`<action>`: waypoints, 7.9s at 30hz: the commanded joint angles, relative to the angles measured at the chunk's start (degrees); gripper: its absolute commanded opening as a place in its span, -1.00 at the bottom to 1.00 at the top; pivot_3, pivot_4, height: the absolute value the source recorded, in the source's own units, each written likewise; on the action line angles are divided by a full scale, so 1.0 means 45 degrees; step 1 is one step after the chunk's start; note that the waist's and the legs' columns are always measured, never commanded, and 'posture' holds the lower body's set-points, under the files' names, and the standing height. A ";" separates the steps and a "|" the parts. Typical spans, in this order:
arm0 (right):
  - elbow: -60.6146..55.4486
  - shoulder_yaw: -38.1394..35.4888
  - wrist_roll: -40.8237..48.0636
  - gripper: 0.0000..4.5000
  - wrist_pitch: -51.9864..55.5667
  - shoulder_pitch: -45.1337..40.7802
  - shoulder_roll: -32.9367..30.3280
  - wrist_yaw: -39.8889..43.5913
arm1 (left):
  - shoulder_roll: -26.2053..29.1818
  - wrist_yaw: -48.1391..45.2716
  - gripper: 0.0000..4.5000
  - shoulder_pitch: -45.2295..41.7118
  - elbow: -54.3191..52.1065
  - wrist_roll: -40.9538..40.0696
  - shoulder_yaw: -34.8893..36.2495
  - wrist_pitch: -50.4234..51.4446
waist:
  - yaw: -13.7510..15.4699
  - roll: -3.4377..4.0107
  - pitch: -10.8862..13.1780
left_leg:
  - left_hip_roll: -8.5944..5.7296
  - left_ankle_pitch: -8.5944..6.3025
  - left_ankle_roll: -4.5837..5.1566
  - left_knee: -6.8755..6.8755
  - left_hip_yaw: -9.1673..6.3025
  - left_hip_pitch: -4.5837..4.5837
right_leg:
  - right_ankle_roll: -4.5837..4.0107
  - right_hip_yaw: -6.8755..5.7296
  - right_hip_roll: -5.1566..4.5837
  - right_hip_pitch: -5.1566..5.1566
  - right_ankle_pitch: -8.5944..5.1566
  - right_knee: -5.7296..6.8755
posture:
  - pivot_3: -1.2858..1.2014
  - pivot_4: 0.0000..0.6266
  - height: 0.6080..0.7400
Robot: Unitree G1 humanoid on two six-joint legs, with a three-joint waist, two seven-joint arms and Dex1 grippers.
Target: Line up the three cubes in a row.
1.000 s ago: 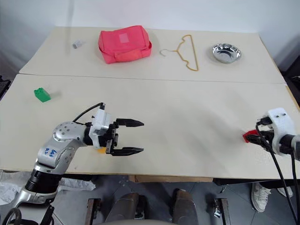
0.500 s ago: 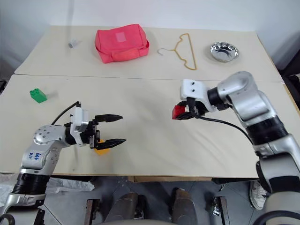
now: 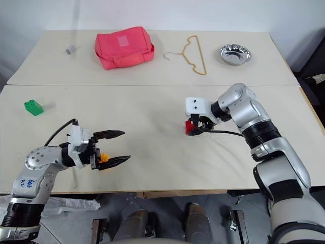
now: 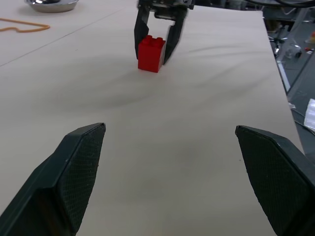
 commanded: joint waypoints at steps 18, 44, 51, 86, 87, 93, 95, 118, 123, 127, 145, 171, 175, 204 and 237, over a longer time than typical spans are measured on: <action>-0.3318 -0.8412 0.6959 0.99 -0.4539 0.7551 -0.0046 0.0138 | -0.3084 0.5947 1.00 0.5125 0.1552 -0.1083 0.8045 -0.2163 | 0.0078 -0.0012 0.0000 | 0.0000 -0.0009 0.0011 -0.0009 -0.0014 0.0026 | 0.0001 -0.0012 -0.0019 0.0042 0.0001 -0.0024 | 0.03 -0.52 1.00; -0.6399 -0.8744 0.8105 0.99 -0.3203 0.8902 0.1142 -0.2507 | -0.0675 1.4539 1.00 -0.4398 0.5046 0.1209 0.5500 0.3902 | 0.0356 -0.0061 -0.0012 | -0.0021 -0.0032 0.0016 -0.0017 -0.0078 0.0079 | -0.0002 -0.0090 -0.0010 0.0140 0.0009 -0.0050 | 0.03 -0.52 1.00; -0.6881 -0.8567 0.8071 0.99 -0.2977 0.9195 0.1283 -0.2899 | -0.0108 1.4184 1.00 -0.7070 0.9067 0.2444 0.4364 0.2761 | 0.0352 -0.0077 -0.0013 | -0.0022 -0.0025 0.0009 0.0001 -0.0097 0.0052 | 0.0001 -0.0119 -0.0004 0.0144 0.0009 -0.0072 | 0.03 -0.52 1.00; -0.7773 -1.0669 0.8499 1.00 -0.2715 1.1593 -0.0916 -0.3196 | 0.1024 -0.0502 -0.29 -0.7252 0.5823 -0.1130 0.1374 0.0406 | 0.0602 -0.0075 -0.0014 | -0.0034 -0.0024 0.0011 0.0035 -0.0153 0.0043 | 0.0004 -0.0221 -0.0027 0.0209 0.0007 -0.0109 | 0.03 -0.52 1.00; -0.7921 -1.0816 0.8588 1.00 -0.2625 1.1780 -0.1042 -0.3184 | 0.0979 -0.1287 -0.29 -0.7389 0.5744 -0.0732 0.0592 0.0295 | 0.0628 -0.0074 -0.0015 | -0.0036 -0.0024 0.0011 0.0036 -0.0152 0.0044 | 0.0005 -0.0225 -0.0026 0.0213 0.0006 -0.0108 | 0.03 -0.52 1.00; -0.8518 -1.1248 0.8645 1.00 -0.2345 1.2550 -0.1426 -0.3226 | -0.0743 -0.3744 -0.29 -0.9037 0.8634 0.1802 -0.2659 -0.1901 | 0.0625 -0.0072 -0.0014 | -0.0080 -0.0023 0.0009 0.0035 -0.0108 0.0044 | 0.0006 -0.0218 0.0007 0.0204 0.0005 -0.0117 | 0.03 -0.52 1.00; -0.8761 -1.1302 0.8599 1.00 -0.2288 1.2751 -0.1446 -0.3314 | -0.1484 -0.3939 -0.29 -0.9600 0.9690 0.2359 -0.3178 -0.2449 | 0.0617 -0.0074 -0.0013 | -0.0081 -0.0023 0.0010 0.0033 -0.0101 0.0037 | 0.0007 -0.0222 0.0011 0.0200 0.0005 -0.0122 | 0.03 -0.52 1.00; -1.1809 -1.0932 0.8898 1.00 -0.1453 1.4522 -0.0832 -0.4728 | -0.3929 -0.3588 0.35 -1.2273 1.6017 0.4892 -0.3119 -0.6032 | 0.0681 -0.0081 -0.0009 | -0.0112 -0.0010 0.0041 0.0036 -0.0171 0.0008 | 0.0017 -0.0255 -0.0032 0.0202 0.0011 -0.0122 | 0.03 -0.52 1.00; -1.1542 -1.0399 0.8905 1.00 -0.1445 1.3990 -0.0782 -0.4497 | -0.3095 -0.4915 0.61 -1.2049 1.4881 0.3726 -0.1848 -0.5496 | 0.0631 -0.0081 -0.0009 | -0.0109 -0.0010 0.0041 0.0036 -0.0173 0.0008 | 0.0017 -0.0257 -0.0032 0.0202 0.0011 -0.0121 | 0.03 -0.52 1.00; -1.1144 -0.9711 0.8927 1.00 -0.1335 1.3234 -0.0690 -0.4207 | -0.1862 -0.5175 0.61 -1.0934 1.2558 0.2522 -0.0705 -0.3981 | 0.0446 -0.0079 -0.0010 | -0.0034 -0.0009 0.0039 0.0034 -0.0173 0.0014 | 0.0016 -0.0256 -0.0026 0.0198 0.0010 -0.0118 | 0.03 -0.52 1.00; -1.0370 -0.6197 0.8079 1.00 -0.2118 1.0100 0.0211 -0.1698 | 0.1185 -0.1287 0.99 0.4288 0.2430 -0.1126 0.6961 -0.0153 | 0.0630 -0.0078 0.0005 | -0.0045 -0.0047 0.0050 0.0083 -0.0304 0.0025 | 0.0000 -0.0241 -0.0061 0.0270 0.0004 -0.0124 | 0.03 -0.52 1.00; -0.9600 -0.7804 0.7938 1.00 -0.2849 1.2553 -0.0503 -0.1774 | -0.0192 -0.0331 0.01 0.1750 0.1425 0.0291 0.1523 -0.1105 | 0.0597 -0.0010 0.0006 | -0.0012 -0.0052 0.0029 0.0086 -0.0216 0.0030 | -0.0002 -0.0242 -0.0031 0.0241 0.0002 -0.0120 | 0.03 -0.52 1.00; -1.0053 -0.8004 0.8382 1.00 -0.2849 1.2894 -0.0217 -0.2051 | 0.0134 -0.0856 -0.34 0.0036 0.1984 -0.0469 0.1514 -0.0218 | 0.0691 -0.0011 0.0006 | -0.0014 -0.0052 0.0029 0.0093 -0.0217 0.0028 | -0.0001 -0.0241 -0.0031 0.0242 0.0002 -0.0117 | 0.03 -0.52 1.00; -1.2090 -0.8743 0.8719 1.00 -0.2240 1.3895 0.0361 -0.4714 | -0.1033 -0.5736 -0.34 -1.1193 1.7654 0.4999 -0.2070 -0.8217 | 0.0369 -0.0029 0.0016 | -0.0116 -0.0043 0.0044 0.0075 -0.0199 0.0005 | 0.0024 -0.0258 -0.0034 0.0211 -0.0005 -0.0101 | 0.03 -0.52 1.00; -0.4870 -0.9192 0.8384 1.00 -0.2895 0.8782 -0.1494 0.0055 | 0.2811 -0.3579 0.97 -0.2316 0.6714 0.0648 0.2663 -0.2941 | 0.0366 -0.0008 0.0029 | -0.0031 -0.0050 0.0045 0.0147 -0.0246 0.0006 | 0.0013 -0.0256 -0.0053 0.0224 -0.0010 -0.0035 | 0.03 -0.52 1.00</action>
